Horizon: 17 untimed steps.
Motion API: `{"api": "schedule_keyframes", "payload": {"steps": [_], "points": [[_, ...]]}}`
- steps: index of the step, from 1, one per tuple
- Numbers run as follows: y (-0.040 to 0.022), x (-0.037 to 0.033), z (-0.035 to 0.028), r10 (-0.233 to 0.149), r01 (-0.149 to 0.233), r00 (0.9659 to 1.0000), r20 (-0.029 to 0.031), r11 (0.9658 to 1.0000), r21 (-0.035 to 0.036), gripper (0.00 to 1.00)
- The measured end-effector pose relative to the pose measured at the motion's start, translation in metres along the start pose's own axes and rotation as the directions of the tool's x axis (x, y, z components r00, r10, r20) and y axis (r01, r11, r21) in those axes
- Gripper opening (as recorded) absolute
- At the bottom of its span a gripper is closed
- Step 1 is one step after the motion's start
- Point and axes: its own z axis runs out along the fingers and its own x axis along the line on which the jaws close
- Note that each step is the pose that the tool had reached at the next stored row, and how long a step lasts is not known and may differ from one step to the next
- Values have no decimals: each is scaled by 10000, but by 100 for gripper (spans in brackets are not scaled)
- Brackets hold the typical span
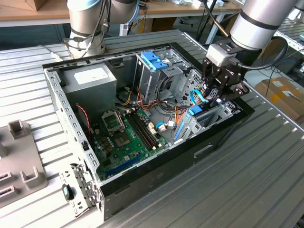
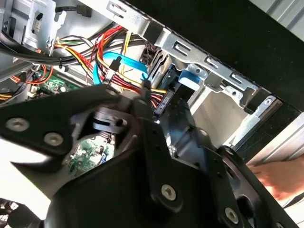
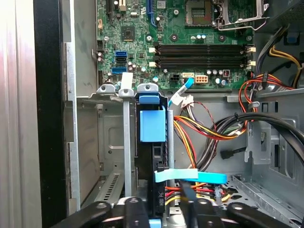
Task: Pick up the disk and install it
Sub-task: 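Insert the second disk wire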
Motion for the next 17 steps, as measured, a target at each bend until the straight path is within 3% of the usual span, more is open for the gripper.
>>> {"api": "schedule_keyframes", "payload": {"steps": [1,2,4,7,12,17], "points": [[0,0,0,0,0,10000,0,10000,0,42],[0,0,1,-1,1,10000,0,10000,0,48],[0,0,-12,0,0,10000,-1,10000,0,48],[-2,0,-93,0,0,10000,0,10000,0,48],[-7,0,-281,0,0,10000,1,10000,0,48],[-8,0,-329,0,0,10000,5,10000,0,48]]}}
